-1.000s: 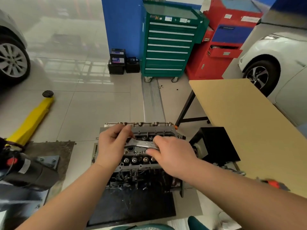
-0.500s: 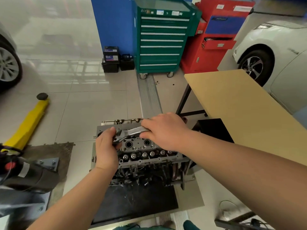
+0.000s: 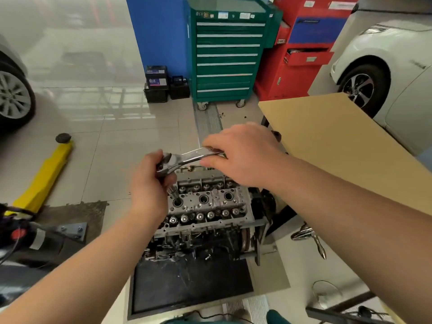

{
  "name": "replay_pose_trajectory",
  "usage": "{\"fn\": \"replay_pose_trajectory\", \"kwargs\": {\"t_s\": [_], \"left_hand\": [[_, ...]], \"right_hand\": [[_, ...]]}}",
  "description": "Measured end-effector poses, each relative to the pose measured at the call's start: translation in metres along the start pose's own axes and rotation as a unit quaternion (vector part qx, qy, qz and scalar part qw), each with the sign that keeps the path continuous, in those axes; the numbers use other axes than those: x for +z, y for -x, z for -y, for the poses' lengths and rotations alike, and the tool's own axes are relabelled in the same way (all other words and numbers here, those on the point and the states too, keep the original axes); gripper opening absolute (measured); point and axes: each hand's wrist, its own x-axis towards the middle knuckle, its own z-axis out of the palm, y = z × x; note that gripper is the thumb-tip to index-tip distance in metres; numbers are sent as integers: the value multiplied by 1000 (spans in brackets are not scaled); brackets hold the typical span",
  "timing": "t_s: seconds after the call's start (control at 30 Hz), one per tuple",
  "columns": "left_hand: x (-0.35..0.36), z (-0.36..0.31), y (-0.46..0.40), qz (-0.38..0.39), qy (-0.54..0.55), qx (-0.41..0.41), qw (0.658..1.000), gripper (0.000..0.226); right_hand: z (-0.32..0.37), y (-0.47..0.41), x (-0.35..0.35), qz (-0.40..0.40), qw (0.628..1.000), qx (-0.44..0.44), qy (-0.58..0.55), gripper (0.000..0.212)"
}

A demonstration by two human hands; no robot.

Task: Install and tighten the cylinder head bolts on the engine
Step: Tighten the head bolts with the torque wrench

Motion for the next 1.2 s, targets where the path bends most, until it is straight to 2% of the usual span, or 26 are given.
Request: {"fn": "replay_pose_trajectory", "kwargs": {"t_s": [0.2, 0.33, 0.57, 0.73, 0.87, 1.0, 1.07, 1.2], "left_hand": [[-6, 51, 12, 56, -63, -53, 995, 31], [-14, 65, 12, 27, -100, -81, 991, 19], [-15, 71, 5, 23, -128, -62, 990, 21], [-14, 79, 11, 24, -143, -53, 988, 22], [-11, 77, 14, 29, -115, -69, 990, 20], [-15, 82, 15, 35, -108, -84, 990, 25], [-19, 82, 13, 32, -105, -86, 990, 28], [-22, 78, 6, 59, -89, -65, 992, 21]], "right_hand": [[-20, 40, 33, 63, 996, 39, -42, 38], [-26, 51, 56, 81, 992, 55, -81, 38], [-34, 46, 65, 69, 991, 44, -104, 41], [-45, 43, 62, 97, 988, 35, -119, 58], [-48, 39, 59, 102, 989, 30, -108, 52], [-44, 40, 61, 114, 989, 17, -88, 34], [-40, 42, 64, 125, 987, 19, -98, 33], [-41, 40, 57, 102, 990, 19, -100, 34]]}}
